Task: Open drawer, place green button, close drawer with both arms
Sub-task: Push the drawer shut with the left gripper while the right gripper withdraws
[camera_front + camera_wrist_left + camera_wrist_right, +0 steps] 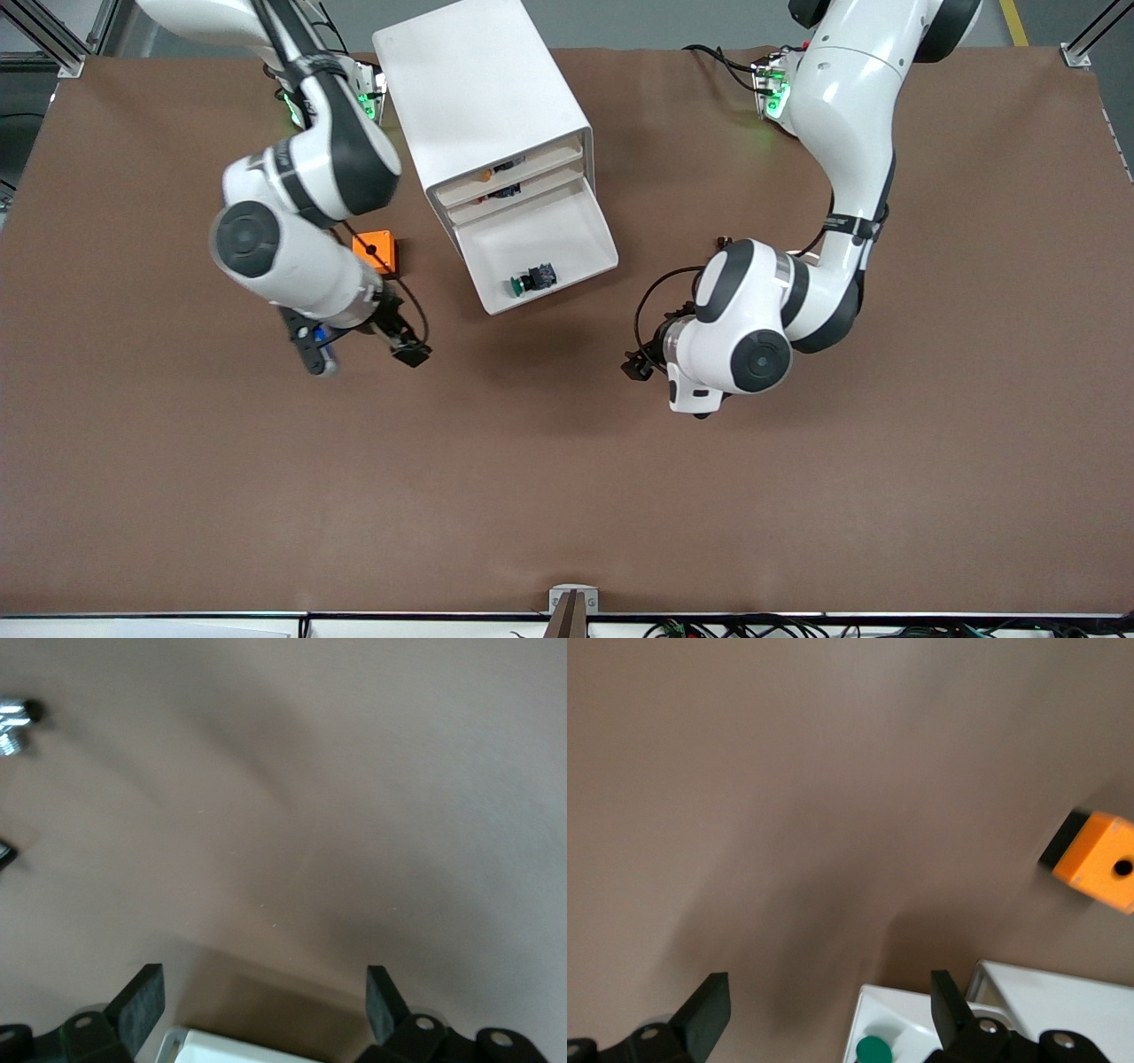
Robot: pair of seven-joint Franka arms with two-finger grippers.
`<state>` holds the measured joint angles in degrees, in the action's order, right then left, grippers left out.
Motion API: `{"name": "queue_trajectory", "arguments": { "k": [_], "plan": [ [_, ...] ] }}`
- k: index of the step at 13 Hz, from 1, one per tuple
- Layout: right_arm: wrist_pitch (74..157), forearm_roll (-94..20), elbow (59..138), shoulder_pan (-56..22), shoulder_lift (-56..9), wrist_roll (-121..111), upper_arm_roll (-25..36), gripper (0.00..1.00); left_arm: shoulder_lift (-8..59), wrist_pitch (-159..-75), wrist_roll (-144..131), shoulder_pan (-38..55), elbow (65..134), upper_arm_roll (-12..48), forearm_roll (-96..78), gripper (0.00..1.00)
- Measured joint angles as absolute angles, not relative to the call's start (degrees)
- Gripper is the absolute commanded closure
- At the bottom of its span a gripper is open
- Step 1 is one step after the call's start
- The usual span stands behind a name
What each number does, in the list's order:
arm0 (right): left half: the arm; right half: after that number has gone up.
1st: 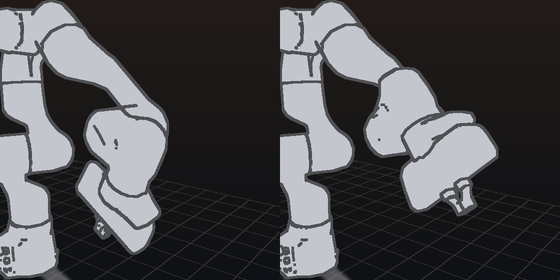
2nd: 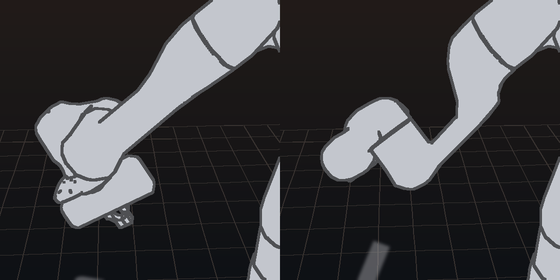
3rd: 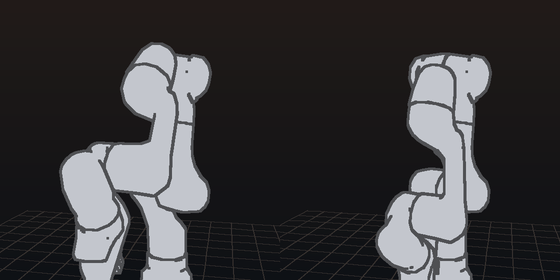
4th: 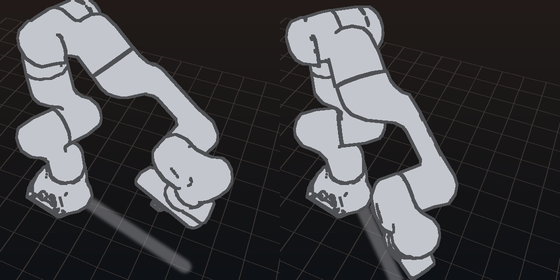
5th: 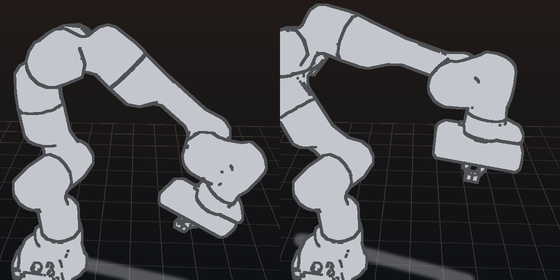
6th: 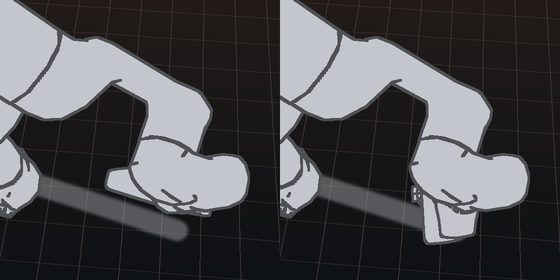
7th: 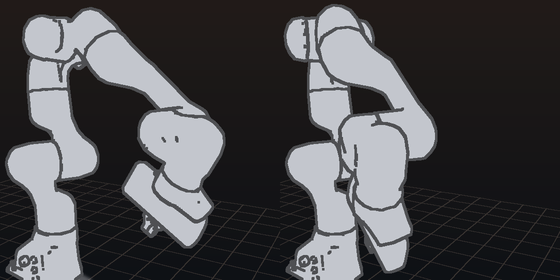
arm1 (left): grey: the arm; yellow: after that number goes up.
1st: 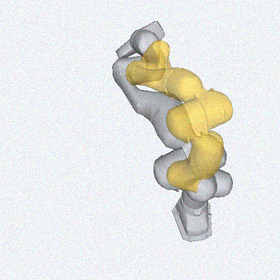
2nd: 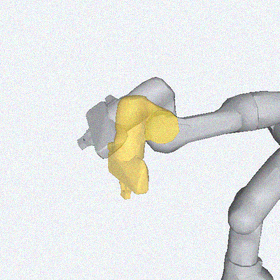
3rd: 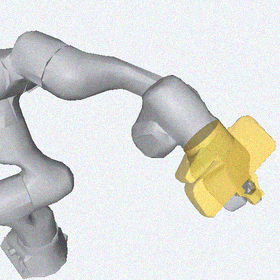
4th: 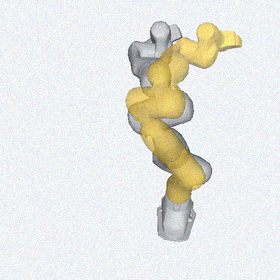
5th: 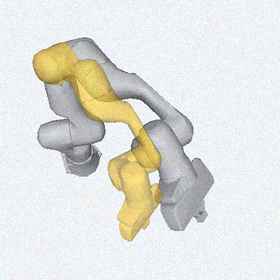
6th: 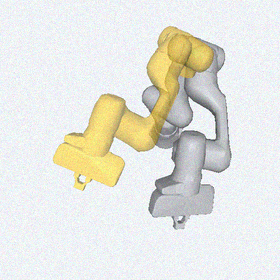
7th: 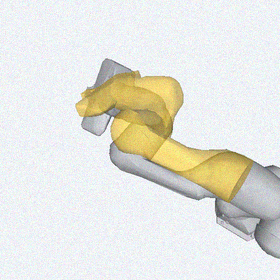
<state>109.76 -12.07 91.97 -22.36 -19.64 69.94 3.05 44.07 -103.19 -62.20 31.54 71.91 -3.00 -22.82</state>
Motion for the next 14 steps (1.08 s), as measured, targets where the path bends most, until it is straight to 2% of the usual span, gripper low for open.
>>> {"name": "queue_trajectory", "arguments": {
  "k": [5, 9, 14],
  "plan": [
    [100.4, -12.1, 86.0, -11.0, -18.8, 41.2, 3.1, 0.00, 46.9, -112.1, -54.3, 37.2, 72.5, -2.7, -22.4, 0.00],
    [96.3, -8.9, 85.9, -3.6, -14.8, 18.9, 3.1, 0.00, 47.8, -112.9, -53.8, 41.4, 73.0, -2.6, -22.4, 0.00],
    [93.4, -4.4, 86.0, -0.1, -9.1, 4.4, 3.1, 0.00, 47.9, -113.0, -54.0, 44.2, 74.9, -2.6, -22.4, 0.00]
  ]
}}
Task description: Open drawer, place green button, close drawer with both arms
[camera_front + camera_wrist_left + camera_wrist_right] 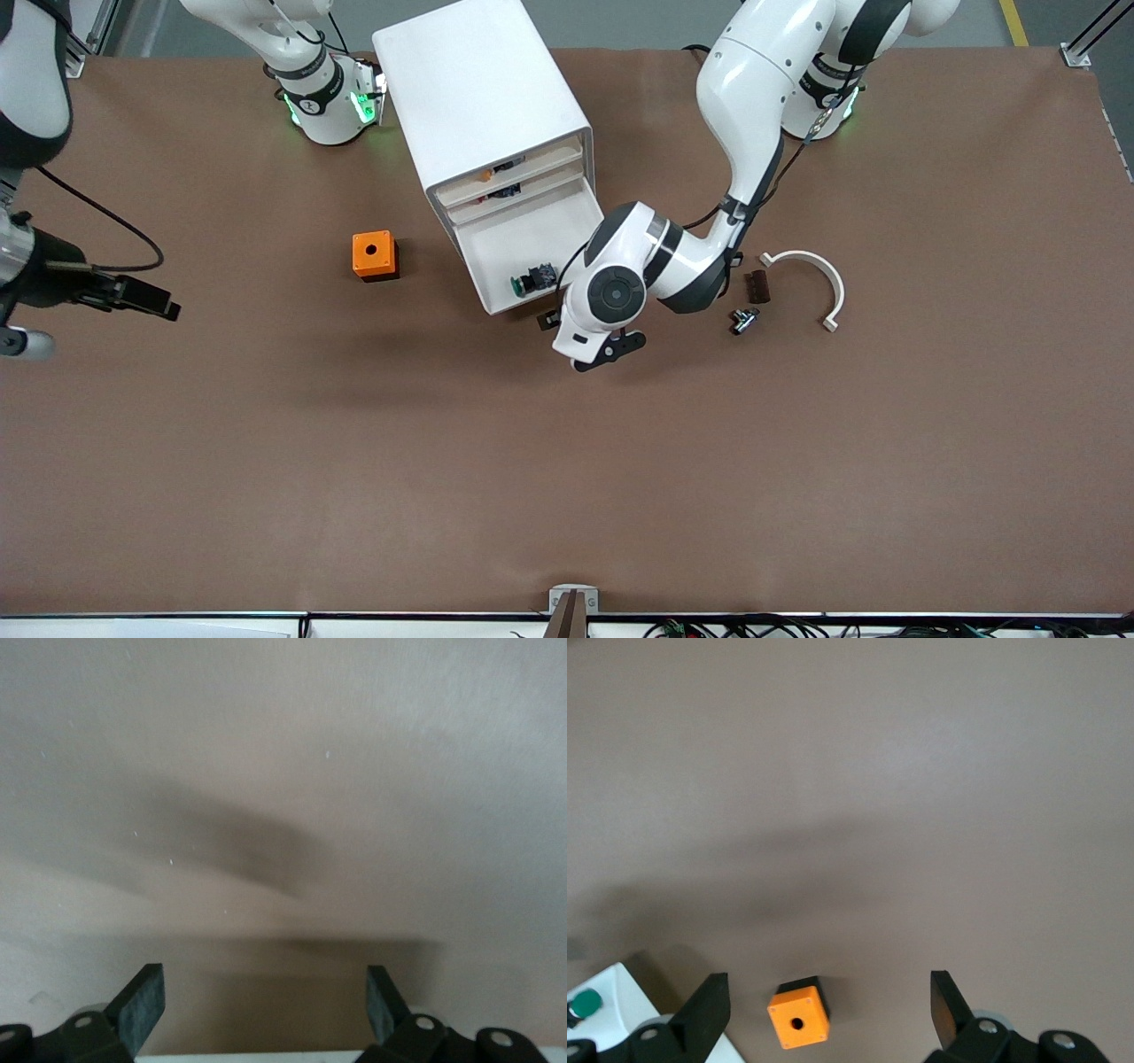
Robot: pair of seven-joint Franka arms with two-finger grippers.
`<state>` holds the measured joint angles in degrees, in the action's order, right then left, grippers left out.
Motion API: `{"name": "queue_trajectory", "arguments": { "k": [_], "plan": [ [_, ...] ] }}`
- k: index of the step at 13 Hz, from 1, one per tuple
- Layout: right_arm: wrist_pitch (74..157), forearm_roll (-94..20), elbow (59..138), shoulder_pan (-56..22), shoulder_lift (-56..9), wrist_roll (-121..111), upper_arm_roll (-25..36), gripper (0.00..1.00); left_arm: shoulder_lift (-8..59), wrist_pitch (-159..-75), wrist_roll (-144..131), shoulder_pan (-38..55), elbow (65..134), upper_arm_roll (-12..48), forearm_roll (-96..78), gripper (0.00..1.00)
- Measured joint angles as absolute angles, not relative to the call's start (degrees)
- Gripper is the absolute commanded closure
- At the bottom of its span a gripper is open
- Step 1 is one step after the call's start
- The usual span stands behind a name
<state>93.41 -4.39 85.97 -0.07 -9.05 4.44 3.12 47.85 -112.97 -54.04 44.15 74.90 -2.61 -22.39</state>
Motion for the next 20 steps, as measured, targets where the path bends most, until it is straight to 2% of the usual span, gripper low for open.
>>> {"name": "queue_trajectory", "arguments": {
  "k": [3, 8, 13, 20],
  "plan": [
    [93.3, -3.8, 88.6, 0.0, -4.3, 3.5, 3.0, 0.00, 47.9, -112.9, -55.8, 46.4, 75.9, -2.6, -22.4, 0.00],
    [98.4, -2.9, 98.6, 0.0, 2.5, 3.2, 2.3, 0.00, 47.9, -112.0, -59.2, 50.1, 76.1, -2.5, -22.4, 0.00],
    [99.5, -1.8, 98.0, 0.0, 2.7, 2.9, 2.1, 0.00, 47.9, -109.8, -64.1, 54.0, 76.2, -1.1, -22.4, 0.00],
    [99.5, -1.7, 96.7, 0.0, 2.7, 2.8, 2.1, 0.00, 47.9, -109.8, -67.0, 54.2, 76.3, 2.2, -22.4, 0.00]
  ]
}}
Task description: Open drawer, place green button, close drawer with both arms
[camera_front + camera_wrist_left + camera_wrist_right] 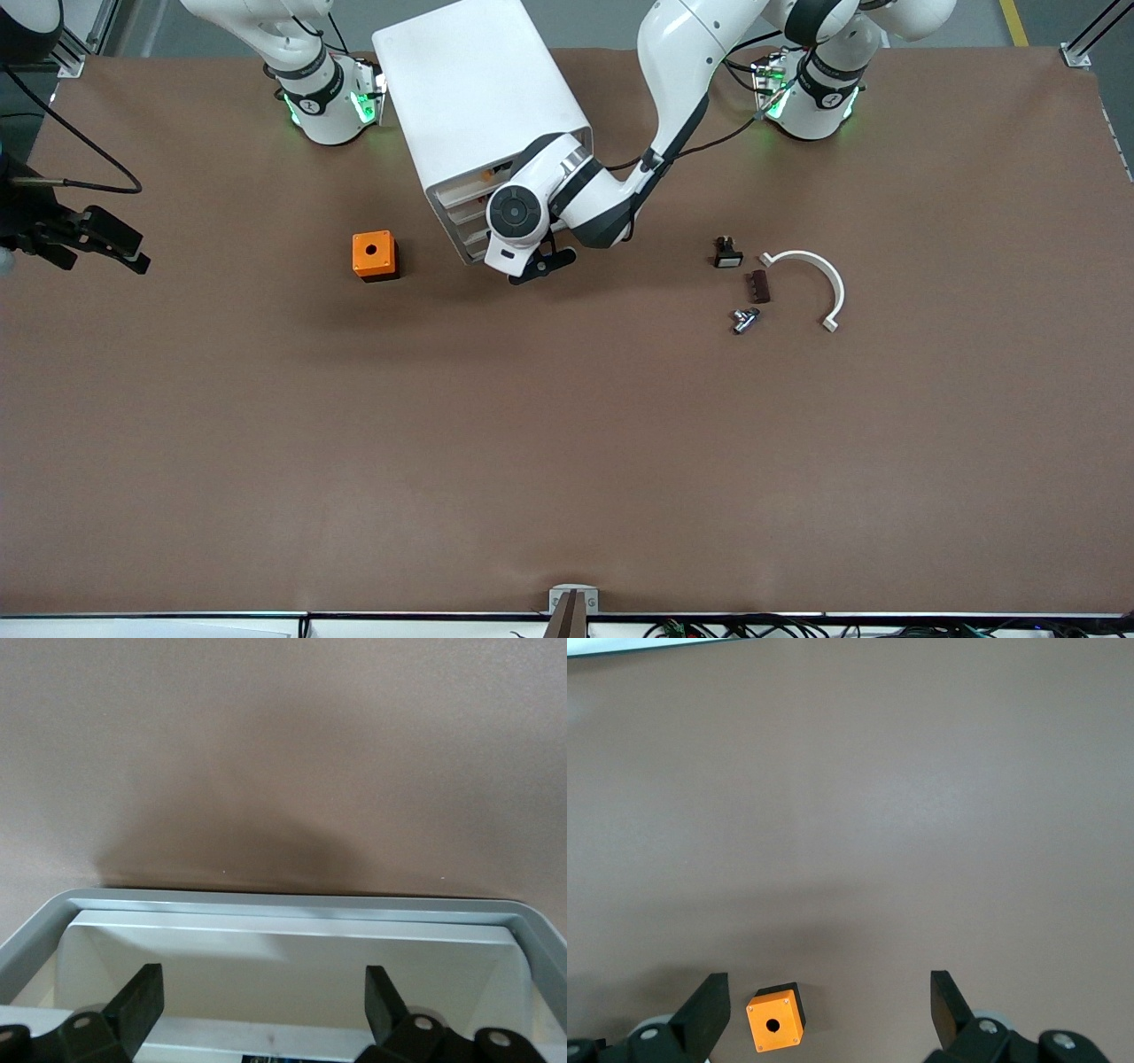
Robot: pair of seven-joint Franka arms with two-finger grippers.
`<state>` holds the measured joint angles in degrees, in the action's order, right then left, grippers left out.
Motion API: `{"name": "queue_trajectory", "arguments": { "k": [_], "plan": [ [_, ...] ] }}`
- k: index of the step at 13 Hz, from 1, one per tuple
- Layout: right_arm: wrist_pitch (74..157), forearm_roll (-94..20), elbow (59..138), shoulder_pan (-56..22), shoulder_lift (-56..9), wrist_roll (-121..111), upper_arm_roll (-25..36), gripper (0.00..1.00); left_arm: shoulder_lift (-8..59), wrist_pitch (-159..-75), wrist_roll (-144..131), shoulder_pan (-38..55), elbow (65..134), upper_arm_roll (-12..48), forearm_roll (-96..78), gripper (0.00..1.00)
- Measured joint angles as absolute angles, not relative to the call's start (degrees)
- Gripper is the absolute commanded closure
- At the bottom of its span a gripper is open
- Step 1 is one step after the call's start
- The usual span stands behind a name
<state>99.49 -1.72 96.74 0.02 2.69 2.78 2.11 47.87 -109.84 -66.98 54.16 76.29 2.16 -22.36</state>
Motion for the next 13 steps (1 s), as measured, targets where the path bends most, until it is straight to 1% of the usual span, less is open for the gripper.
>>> {"name": "queue_trajectory", "arguments": {
  "k": [3, 6, 9, 13],
  "plan": [
    [99.5, -1.7, 96.7, 0.0, 2.7, 2.7, 2.1, 0.00, 47.9, -109.9, -67.0, 53.2, 76.3, 1.8, -22.4, 0.00],
    [99.1, -1.7, 96.7, 0.0, 2.7, 2.7, 2.1, 0.00, 46.8, -110.0, -67.0, 47.1, 75.6, 1.1, -19.2, 0.00],
    [98.2, -1.7, 96.7, 0.0, 2.7, 2.7, 2.1, 0.00, 42.7, -107.6, -66.8, 40.0, 75.1, 1.1, -12.9, 0.00],
    [98.2, -1.7, 96.7, 0.0, 2.7, 2.7, 2.1, 0.00, 35.2, -102.9, -66.8, 32.8, 75.0, 1.1, -5.7, 0.00]
  ]
}}
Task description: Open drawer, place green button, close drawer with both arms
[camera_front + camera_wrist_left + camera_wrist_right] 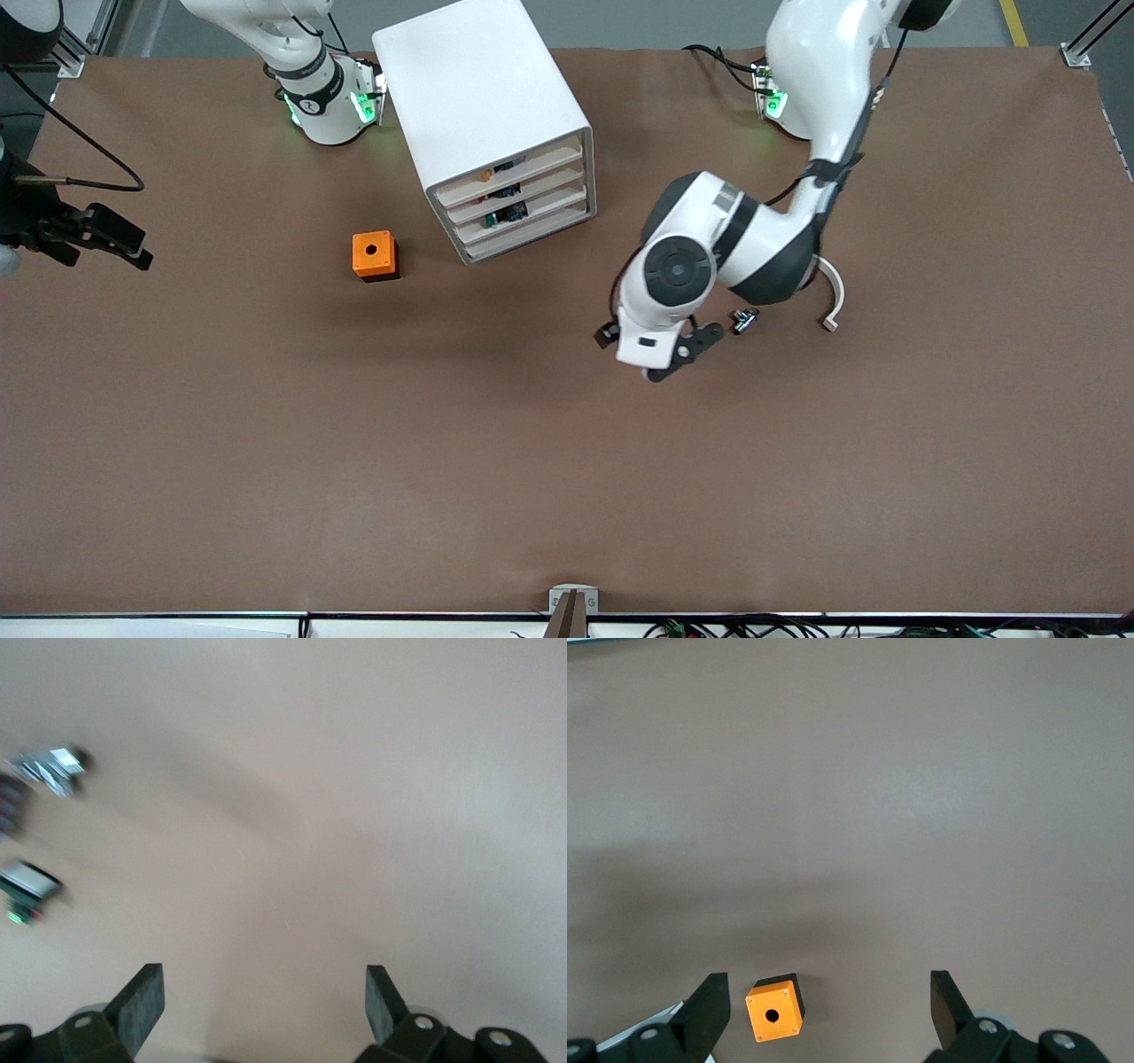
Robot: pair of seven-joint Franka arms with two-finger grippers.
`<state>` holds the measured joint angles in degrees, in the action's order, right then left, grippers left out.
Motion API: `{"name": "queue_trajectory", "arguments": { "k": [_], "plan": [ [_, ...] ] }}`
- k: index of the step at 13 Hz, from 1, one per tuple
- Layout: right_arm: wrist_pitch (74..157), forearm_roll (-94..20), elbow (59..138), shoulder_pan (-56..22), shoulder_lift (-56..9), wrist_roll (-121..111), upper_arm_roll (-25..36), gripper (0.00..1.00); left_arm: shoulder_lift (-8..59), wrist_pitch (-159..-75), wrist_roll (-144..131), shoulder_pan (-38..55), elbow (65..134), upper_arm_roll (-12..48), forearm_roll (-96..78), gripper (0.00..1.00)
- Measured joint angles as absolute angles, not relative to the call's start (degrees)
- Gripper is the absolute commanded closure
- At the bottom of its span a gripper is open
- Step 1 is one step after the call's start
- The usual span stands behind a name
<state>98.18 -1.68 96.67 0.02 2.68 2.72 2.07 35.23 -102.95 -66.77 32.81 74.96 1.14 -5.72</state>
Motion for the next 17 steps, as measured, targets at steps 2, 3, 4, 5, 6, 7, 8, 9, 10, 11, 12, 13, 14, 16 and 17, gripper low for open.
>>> {"name": "queue_trajectory", "arguments": {
  "k": [2, 3, 4, 5, 6, 7, 8, 9, 10, 11, 12, 13, 14, 16, 17],
  "plan": [
    [98.2, -1.7, 96.7, 0.0, 2.7, 2.7, 2.1, 0.00, 31.6, -101.5, -64.2, 29.5, 74.9, 1.1, -2.8, 0.00],
    [98.2, -1.7, 96.7, 0.0, 2.7, 2.7, 2.1, 0.00, 29.9, -100.8, -61.6, 27.8, 74.9, 1.1, -2.3, 0.00],
    [98.2, -1.7, 96.7, 0.0, 2.7, 2.7, 2.1, 0.00, 28.3, -99.6, -58.6, 26.2, 75.0, 1.1, -2.1, 0.00],
    [98.2, -1.7, 96.7, 0.0, 2.7, 2.7, 2.1, 0.00, 26.8, -98.3, -55.3, 24.6, 75.0, 1.1, -2.0, 0.00],
    [98.2, -1.7, 96.7, 0.0, 2.7, 2.7, 2.1, 0.00, 25.3, -97.1, -52.2, 23.0, 75.0, 1.1, -2.0, 0.00],
    [98.2, -1.7, 96.7, 0.0, 2.7, 2.7, 2.1, 0.00, 23.7, -95.7, -49.3, 21.3, 75.0, 1.0, -1.9, 0.00],
    [98.1, -1.7, 96.7, 0.0, 2.7, 2.7, 2.1, 0.00, 22.1, -93.9, -46.4, 19.4, 75.0, 1.0, -1.9, 0.00],
    [98.1, -1.7, 96.7, 0.0, 2.7, 2.7, 2.1, 0.00, 20.5, -92.3, -43.3, 17.6, 75.0, 1.0, -1.8, 0.00],
    [98.1, -1.7, 96.7, 0.0, 2.7, 2.7, 2.1, 0.00, 18.9, -91.1, -40.2, 15.7, 75.0, 1.1, -1.8, 0.00],
    [98.1, -1.7, 96.7, 0.0, 2.7, 2.7, 2.1, 0.00, 17.4, -90.0, -37.1, 13.8, 75.0, 1.1, -1.8, 0.00],
    [98.1, -1.7, 96.7, 0.0, 2.7, 2.7, 2.1, 0.00, 16.0, -89.2, -34.3, 12.1, 75.0, 1.1, -1.8, 0.00],
    [98.1, -1.7, 96.7, 0.0, 2.7, 2.7, 2.1, 0.00, 14.9, -88.9, -31.6, 10.9, 75.1, 1.0, -1.8, 0.00],
    [98.1, -1.7, 96.7, 0.0, 2.7, 2.7, 2.1, 0.00, 13.9, -88.6, -29.2, 10.1, 75.2, 1.0, -1.8, 0.00],
    [98.1, -1.7, 96.7, 0.0, 2.7, 2.7, 2.1, 0.00, 12.3, -87.1, -24.9, 8.8, 75.5, 1.0, -1.8, 0.00],
    [98.1, -1.6, 96.7, 0.0, 2.7, 2.7, 2.1, 0.00, 11.2, -86.3, -22.7, 8.1, 76.2, 1.0, -1.8, 0.00]
  ]
}}
